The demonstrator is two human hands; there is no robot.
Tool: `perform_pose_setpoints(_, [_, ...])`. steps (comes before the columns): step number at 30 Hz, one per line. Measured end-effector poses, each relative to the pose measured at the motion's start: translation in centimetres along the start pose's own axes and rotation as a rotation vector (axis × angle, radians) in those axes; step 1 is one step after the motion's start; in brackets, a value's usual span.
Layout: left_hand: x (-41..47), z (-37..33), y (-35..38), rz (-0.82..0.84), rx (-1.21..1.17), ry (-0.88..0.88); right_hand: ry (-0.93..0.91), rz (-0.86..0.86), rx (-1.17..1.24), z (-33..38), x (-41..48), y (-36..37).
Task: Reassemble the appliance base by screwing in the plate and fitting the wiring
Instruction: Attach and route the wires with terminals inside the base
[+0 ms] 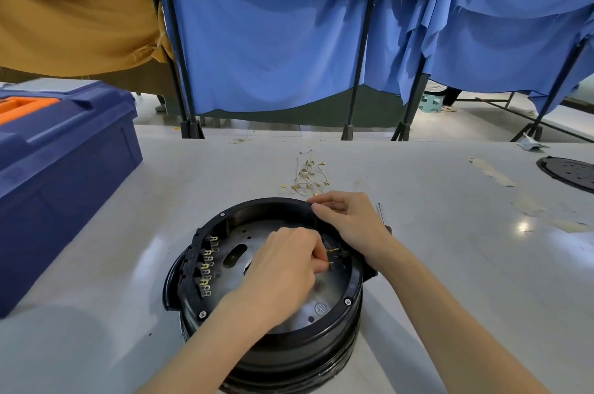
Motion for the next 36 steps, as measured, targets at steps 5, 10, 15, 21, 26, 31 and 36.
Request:
perform_pose_setpoints(5, [0.20,-0.01,0.46,-0.072,-0.055,-0.001,-0.012,-0.014,0.027,-0.03,-0.18,0.07])
perform_pose_setpoints(10, [0.17,0.11,0.70,-0.086,-0.045,-0.031,-0.003,-0.016,0.054,0.05,-0.22,0.15])
perform_pose_setpoints(15, [0.18,0.08,0.88,-0.075,-0.048,-0.047,-0.019,-0.020,0.058,0.15,-0.24,0.25])
perform_pose_setpoints(21, [0.26,0.13,0.90,-0.083,-0.120,-0.058,-0.009,-0.023,0.057,0.03,-0.23,0.25])
perform_pose_setpoints(26, [0.18,0.01,0.84,-0.080,-0.096,-0.049,-0.007,-0.035,0.046,0.03,-0.30,0.32])
perform_pose_setpoints(31, [0.33,-0.36,0.76,-0.095,0.002,-0.031,-0.007,-0.049,0.049,0.13,-0.35,0.36])
perform_pose_setpoints(36, [0.27,-0.53,0.67,-0.115,0.100,-0.013,-0.005,-0.046,0.058,0.21,-0.40,0.48])
Point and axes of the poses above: each hand's wrist, its own x-axis towards the middle knuckle, its own y-axis out of the palm, z = x × y, the point moved 2 cm from there along x, towards the middle knuckle, and after that the axes turned 1 degree about y, right-handed, at the moved point
